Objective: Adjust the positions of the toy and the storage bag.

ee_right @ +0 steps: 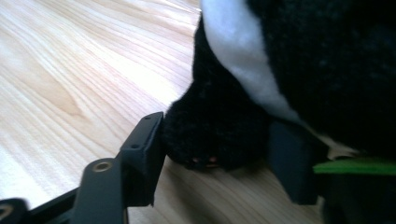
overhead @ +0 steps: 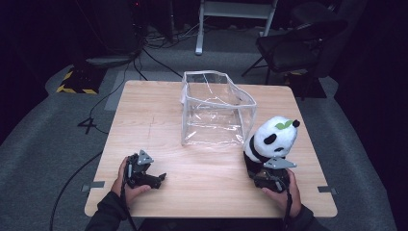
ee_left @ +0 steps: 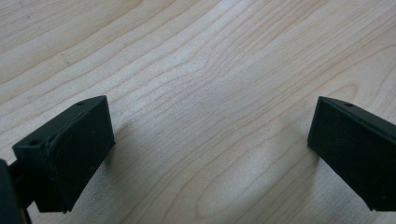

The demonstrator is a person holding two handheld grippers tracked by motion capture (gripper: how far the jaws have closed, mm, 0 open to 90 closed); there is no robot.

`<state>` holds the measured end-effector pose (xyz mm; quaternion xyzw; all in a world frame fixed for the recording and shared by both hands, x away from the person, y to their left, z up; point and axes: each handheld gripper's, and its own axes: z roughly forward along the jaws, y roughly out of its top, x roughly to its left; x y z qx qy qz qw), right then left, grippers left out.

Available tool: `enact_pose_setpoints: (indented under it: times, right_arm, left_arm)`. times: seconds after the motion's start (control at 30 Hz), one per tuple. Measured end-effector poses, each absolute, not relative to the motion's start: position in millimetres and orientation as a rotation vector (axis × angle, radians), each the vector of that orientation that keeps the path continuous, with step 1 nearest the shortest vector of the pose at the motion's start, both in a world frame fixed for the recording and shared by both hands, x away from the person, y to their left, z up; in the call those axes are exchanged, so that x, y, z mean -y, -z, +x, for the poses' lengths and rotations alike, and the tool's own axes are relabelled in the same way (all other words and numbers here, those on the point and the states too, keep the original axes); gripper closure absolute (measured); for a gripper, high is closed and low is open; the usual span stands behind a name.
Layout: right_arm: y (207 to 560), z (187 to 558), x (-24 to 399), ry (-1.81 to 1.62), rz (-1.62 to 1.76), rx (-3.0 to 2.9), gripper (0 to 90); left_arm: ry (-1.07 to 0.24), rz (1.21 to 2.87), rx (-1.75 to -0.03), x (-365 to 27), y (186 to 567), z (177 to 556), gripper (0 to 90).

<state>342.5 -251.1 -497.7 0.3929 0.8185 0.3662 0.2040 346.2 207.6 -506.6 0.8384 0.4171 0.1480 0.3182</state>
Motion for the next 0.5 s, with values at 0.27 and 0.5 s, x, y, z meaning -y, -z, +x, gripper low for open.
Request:
enact_pose_setpoints:
  times: [0.27, 0.5]
  right_arm:
    - [497, 341, 260, -1.01, 1.047, -2.328, 53.4]
    - [494, 334, 287, -0.994, 0.989, -2.376, 54.5]
  left_arm:
    - [-0.39, 2.205, -1.098, -208, 507, 346, 0.5]
    - [-0.391, 2.204, -1.099, -208, 507, 346, 0.5]
